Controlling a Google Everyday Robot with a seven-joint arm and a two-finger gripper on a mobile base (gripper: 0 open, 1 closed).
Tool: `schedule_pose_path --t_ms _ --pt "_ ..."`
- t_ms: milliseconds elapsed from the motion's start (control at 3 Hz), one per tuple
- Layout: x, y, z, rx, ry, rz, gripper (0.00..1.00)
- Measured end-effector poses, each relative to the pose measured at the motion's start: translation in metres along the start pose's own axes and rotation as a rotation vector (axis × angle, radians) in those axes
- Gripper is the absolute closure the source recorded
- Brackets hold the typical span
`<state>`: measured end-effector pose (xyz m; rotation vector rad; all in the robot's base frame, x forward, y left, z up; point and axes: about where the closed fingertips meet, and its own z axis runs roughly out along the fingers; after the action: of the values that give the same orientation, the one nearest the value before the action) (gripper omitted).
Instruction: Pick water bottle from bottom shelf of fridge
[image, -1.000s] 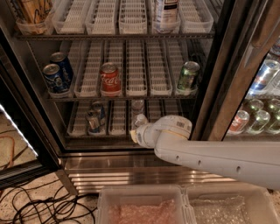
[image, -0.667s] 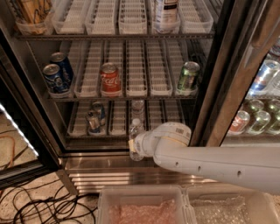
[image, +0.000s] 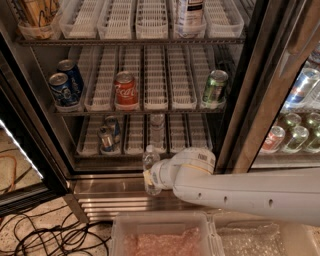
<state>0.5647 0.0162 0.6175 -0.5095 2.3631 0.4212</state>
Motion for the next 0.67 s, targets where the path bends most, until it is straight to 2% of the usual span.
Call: schedule_pose_path --t_ms 667 --pt "0.0169 0.0056 -0.0010 -0.019 0.035 0.050 1.00"
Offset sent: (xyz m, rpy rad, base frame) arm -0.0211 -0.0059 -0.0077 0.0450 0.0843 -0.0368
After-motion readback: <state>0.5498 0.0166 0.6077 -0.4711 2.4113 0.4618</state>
